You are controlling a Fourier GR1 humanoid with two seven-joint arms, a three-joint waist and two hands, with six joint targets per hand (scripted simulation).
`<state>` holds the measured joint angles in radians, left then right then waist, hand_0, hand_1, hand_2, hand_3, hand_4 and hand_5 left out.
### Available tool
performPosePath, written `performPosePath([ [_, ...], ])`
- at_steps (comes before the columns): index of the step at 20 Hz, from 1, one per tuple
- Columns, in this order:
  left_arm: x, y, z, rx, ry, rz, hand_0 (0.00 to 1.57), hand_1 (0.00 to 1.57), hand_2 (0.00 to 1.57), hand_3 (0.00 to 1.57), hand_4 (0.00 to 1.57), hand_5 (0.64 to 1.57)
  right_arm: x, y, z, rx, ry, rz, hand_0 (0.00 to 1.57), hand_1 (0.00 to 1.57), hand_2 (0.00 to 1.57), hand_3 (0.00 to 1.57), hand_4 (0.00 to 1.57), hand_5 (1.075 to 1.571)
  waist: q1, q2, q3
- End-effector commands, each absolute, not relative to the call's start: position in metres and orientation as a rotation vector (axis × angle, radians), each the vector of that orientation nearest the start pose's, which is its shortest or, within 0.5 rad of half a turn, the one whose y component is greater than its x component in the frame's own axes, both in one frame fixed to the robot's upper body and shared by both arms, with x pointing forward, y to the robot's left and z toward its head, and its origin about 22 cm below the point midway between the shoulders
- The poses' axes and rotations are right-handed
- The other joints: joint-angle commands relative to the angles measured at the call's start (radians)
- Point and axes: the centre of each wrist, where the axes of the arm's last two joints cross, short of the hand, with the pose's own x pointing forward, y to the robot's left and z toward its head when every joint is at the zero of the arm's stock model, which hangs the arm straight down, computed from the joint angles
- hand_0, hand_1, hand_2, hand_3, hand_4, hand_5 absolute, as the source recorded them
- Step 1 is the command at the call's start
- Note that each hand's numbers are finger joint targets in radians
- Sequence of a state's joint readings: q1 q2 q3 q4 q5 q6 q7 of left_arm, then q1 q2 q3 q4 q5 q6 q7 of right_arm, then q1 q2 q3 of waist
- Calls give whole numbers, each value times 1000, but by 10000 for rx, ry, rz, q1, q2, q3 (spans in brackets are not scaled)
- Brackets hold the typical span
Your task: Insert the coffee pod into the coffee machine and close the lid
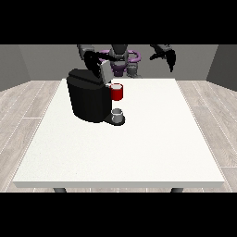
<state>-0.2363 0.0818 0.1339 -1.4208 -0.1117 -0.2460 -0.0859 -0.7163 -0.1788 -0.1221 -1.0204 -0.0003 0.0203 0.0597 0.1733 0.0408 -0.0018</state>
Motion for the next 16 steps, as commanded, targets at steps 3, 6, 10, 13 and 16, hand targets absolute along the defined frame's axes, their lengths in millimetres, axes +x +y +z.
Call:
performPosePath([
  [3,302,262,24,-84,-17058,-2879,0,0,0,0,360,1571,412,-179,130,-205,-16938,3202,0,0,0,0,40,1571,92,400,15],
  [6,301,262,25,-95,-17252,-2895,0,0,0,0,363,1571,414,-178,139,-647,-17100,3324,0,0,0,0,0,1571,213,431,15],
  [10,305,236,38,-582,-17130,-3426,0,0,0,0,362,1571,418,-171,146,-716,-16951,3356,0,0,0,0,0,1571,857,391,19],
  [13,311,242,45,-577,-17653,-3737,0,0,0,0,356,1571,414,-168,152,-1455,-17901,4109,0,0,0,0,0,1571,1007,1108,17],
  [16,309,235,38,-833,-17504,-3961,0,0,0,0,337,1571,419,-167,190,-1774,-17985,3938,0,0,0,0,82,1571,1538,1058,12],
])
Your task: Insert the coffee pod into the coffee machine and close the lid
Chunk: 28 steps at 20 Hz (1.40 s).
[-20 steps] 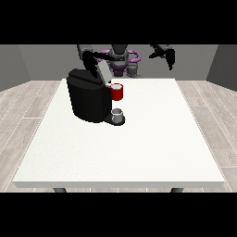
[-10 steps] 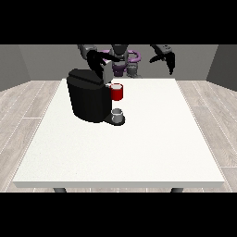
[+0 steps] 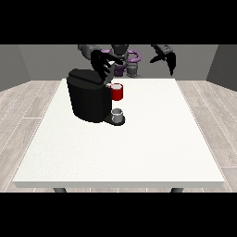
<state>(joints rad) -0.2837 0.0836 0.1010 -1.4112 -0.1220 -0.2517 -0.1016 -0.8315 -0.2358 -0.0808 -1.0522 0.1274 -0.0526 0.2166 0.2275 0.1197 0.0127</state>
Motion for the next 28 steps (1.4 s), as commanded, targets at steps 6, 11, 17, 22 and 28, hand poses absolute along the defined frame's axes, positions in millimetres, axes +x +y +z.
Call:
performPosePath([
  [6,321,230,51,-1017,-18035,-4059,0,0,0,0,379,1571,412,-151,208,-2166,-18486,4172,0,0,0,0,241,1571,1352,542,-131],
  [11,331,215,68,-1221,-18293,-4416,0,0,0,0,382,1571,411,-170,244,-2787,-18444,3848,0,0,0,0,146,1571,1837,884,-120],
  [17,334,196,72,-2058,-18542,-4936,0,0,0,0,444,1571,399,-177,275,-3595,-18677,3706,0,0,0,0,0,1571,2617,1276,-120],
  [22,339,183,86,-2258,-18852,-5480,0,0,0,0,426,1571,396,-190,287,-4084,-18763,3688,0,0,0,0,0,1571,3307,1712,-108],
  [28,346,193,101,-2145,-19439,-5270,0,0,0,0,0,1571,403,-180,301,-3297,-20104,3309,0,0,0,0,0,1571,3213,2481,-129],
])
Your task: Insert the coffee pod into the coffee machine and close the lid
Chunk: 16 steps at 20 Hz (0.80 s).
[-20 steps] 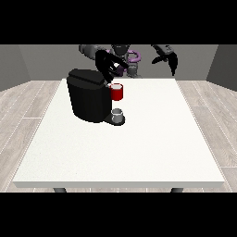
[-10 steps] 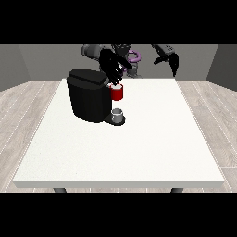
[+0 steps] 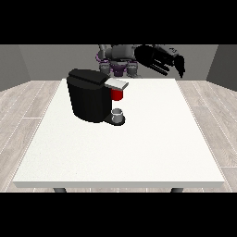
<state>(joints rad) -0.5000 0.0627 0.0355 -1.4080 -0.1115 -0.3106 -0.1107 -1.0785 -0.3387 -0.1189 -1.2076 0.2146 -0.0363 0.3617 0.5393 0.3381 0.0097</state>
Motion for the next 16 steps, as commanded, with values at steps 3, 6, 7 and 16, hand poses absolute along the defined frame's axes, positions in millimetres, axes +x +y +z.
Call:
performPosePath([
  [3,357,207,120,-2356,-19640,-5647,0,0,0,0,278,1571,407,-160,313,-3031,-20195,3501,0,0,0,0,0,1571,107,546,-104],
  [6,346,201,106,-2030,-19497,-5477,0,0,0,0,297,1571,417,-170,313,-2956,-20256,3526,0,0,0,0,98,1571,35,532,-100],
  [7,345,204,110,-2337,-19084,-5565,0,0,0,0,272,1571,421,-163,292,-2893,-19866,3359,0,0,0,0,101,1571,80,125,-99],
  [16,332,225,76,-1968,-18735,-4730,0,0,0,0,258,1571,414,-107,239,-680,-20541,4622,0,0,0,0,172,1571,-1046,-681,-99],
])
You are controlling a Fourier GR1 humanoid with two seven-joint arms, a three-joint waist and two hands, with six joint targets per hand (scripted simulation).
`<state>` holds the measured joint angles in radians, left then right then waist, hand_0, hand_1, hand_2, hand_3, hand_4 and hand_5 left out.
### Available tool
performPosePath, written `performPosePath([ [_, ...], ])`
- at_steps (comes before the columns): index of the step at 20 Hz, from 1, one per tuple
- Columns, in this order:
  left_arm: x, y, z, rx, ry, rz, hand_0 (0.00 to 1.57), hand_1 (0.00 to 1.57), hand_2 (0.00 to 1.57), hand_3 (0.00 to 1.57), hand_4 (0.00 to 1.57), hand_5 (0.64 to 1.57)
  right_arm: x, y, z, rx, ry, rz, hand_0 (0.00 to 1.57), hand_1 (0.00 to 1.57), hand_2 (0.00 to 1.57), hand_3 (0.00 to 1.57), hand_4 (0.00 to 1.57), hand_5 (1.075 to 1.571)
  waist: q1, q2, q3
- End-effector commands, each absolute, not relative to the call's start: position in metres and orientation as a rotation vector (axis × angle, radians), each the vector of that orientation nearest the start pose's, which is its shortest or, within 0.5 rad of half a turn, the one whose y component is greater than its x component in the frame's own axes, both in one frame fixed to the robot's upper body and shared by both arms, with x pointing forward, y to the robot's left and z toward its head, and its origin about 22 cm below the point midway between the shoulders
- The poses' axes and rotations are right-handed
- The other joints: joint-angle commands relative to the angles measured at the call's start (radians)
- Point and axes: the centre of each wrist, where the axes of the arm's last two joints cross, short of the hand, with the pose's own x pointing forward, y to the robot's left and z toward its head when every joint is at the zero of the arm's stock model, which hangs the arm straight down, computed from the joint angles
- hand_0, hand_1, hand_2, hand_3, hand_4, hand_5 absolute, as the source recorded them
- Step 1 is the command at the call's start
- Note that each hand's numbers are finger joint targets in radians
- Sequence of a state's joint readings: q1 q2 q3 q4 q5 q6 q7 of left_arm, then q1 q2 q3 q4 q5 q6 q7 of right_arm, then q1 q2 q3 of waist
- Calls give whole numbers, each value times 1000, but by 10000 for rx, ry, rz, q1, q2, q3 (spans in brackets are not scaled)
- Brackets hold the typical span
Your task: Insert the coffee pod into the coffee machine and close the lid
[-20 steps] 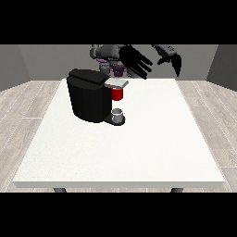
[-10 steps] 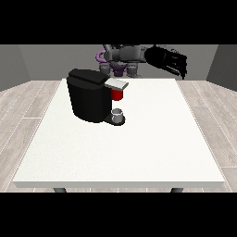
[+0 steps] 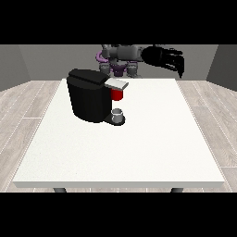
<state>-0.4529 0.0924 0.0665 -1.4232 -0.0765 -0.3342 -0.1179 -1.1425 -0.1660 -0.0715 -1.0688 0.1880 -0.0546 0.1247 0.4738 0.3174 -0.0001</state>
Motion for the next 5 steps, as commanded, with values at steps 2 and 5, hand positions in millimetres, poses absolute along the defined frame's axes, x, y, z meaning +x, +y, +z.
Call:
performPosePath([
  [2,324,230,55,-1661,-18258,-4231,0,0,0,0,266,1571,410,-104,229,-100,-20624,5050,0,0,0,0,181,1571,-1011,-833,0],
  [5,321,242,52,-1581,-17725,-3829,0,0,0,0,266,1571,400,-84,184,610,-20253,4945,0,0,0,0,259,1571,-1282,-1507,1],
])
